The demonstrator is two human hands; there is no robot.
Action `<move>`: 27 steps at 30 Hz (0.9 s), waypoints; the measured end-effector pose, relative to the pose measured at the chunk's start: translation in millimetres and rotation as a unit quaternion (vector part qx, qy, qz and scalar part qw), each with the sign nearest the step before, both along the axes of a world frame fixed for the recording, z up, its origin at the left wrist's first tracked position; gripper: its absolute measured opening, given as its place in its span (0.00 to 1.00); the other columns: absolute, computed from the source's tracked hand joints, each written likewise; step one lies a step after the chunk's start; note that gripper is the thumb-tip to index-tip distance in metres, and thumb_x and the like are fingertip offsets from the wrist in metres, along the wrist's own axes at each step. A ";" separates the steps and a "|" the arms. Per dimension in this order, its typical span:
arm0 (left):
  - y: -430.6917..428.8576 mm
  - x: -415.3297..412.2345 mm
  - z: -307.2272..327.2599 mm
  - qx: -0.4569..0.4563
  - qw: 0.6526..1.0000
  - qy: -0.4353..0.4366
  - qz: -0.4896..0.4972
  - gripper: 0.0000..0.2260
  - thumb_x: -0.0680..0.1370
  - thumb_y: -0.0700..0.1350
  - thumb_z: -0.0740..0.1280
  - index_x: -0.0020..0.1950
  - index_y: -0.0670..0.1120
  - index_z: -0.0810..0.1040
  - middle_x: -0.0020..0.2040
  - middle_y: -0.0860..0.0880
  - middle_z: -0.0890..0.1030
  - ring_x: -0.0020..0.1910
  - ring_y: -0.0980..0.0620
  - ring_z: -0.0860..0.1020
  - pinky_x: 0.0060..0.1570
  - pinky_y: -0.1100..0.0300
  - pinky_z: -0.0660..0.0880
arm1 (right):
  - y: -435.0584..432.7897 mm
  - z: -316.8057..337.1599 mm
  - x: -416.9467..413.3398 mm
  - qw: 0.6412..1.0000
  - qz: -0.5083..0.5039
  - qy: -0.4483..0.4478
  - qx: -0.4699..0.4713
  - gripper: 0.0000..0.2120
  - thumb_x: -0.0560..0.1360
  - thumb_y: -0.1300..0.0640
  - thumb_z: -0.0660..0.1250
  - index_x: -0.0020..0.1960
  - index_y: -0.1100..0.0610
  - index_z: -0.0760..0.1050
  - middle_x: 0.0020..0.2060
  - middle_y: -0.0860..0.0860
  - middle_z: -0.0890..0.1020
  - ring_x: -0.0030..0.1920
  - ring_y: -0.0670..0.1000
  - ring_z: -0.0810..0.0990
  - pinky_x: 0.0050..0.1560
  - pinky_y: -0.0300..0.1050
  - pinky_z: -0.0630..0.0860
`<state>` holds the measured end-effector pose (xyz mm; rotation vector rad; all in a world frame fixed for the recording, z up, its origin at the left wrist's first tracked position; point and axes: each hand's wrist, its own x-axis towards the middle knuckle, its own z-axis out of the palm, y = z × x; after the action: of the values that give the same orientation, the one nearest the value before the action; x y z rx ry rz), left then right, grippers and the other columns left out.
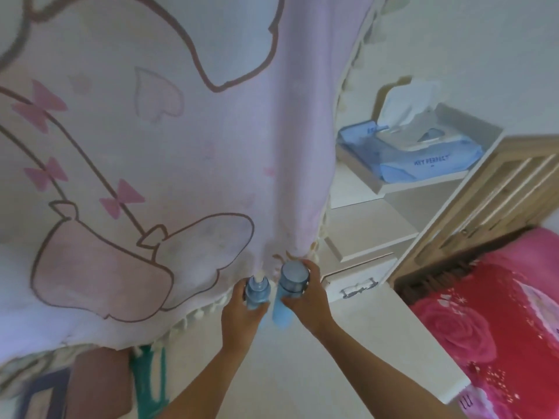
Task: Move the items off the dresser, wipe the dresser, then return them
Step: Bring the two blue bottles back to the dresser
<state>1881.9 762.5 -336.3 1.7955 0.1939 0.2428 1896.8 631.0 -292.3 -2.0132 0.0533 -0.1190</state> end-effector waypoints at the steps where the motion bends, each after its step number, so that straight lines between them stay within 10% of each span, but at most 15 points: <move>1: -0.9 6.2 -2.3 0.001 1.000 -0.005 0.007 0.20 0.68 0.38 0.75 0.57 0.45 0.74 0.49 0.52 0.79 0.48 0.53 0.77 0.49 0.61 0.72 | 0.3 -3.5 7.7 1.000 0.002 -0.005 -0.002 0.35 0.62 0.73 0.73 0.56 0.45 0.61 0.51 0.37 0.70 0.53 0.38 0.72 0.48 0.21 0.69; 9: -7.8 41.1 -8.6 0.056 0.996 -0.040 0.061 0.20 0.64 0.38 0.77 0.53 0.40 0.75 0.46 0.47 0.80 0.44 0.50 0.77 0.47 0.68 0.71 | 1.1 -18.6 50.7 0.999 -0.007 -0.016 -0.046 0.31 0.62 0.68 0.74 0.61 0.57 0.66 0.45 0.38 0.72 0.49 0.47 0.74 0.43 0.24 0.68; 17: -13.1 36.4 -13.0 0.132 0.990 0.025 0.042 0.24 0.66 0.35 0.75 0.60 0.34 0.73 0.56 0.38 0.79 0.56 0.42 0.78 0.55 0.56 0.72 | -5.5 -27.7 49.4 0.999 0.037 -0.015 -0.021 0.34 0.63 0.69 0.74 0.58 0.46 0.61 0.51 0.45 0.74 0.53 0.46 0.72 0.46 0.22 0.66; 22: -5.6 -1.4 -7.4 0.163 0.976 0.141 0.011 0.35 0.68 0.52 0.66 0.71 0.40 0.62 0.70 0.44 0.68 0.69 0.47 0.67 0.66 0.61 0.61 | -11.1 -27.8 42.4 0.996 0.070 -0.006 -0.056 0.39 0.64 0.68 0.73 0.70 0.53 0.59 0.63 0.52 0.72 0.62 0.53 0.71 0.60 0.39 0.68; 27: -1.6 -46.0 1.3 0.225 0.952 0.200 0.054 0.29 0.77 0.46 0.63 0.75 0.46 0.55 0.73 0.47 0.63 0.71 0.49 0.63 0.68 0.58 0.61 | -20.5 -25.8 0.7 0.995 0.070 0.004 -0.073 0.41 0.67 0.62 0.73 0.73 0.56 0.55 0.63 0.57 0.71 0.63 0.56 0.70 0.60 0.46 0.68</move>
<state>1835.9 760.9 -334.9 2.2805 0.5618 -0.0093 1897.5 610.5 -318.2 -2.1559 -0.0942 -0.0248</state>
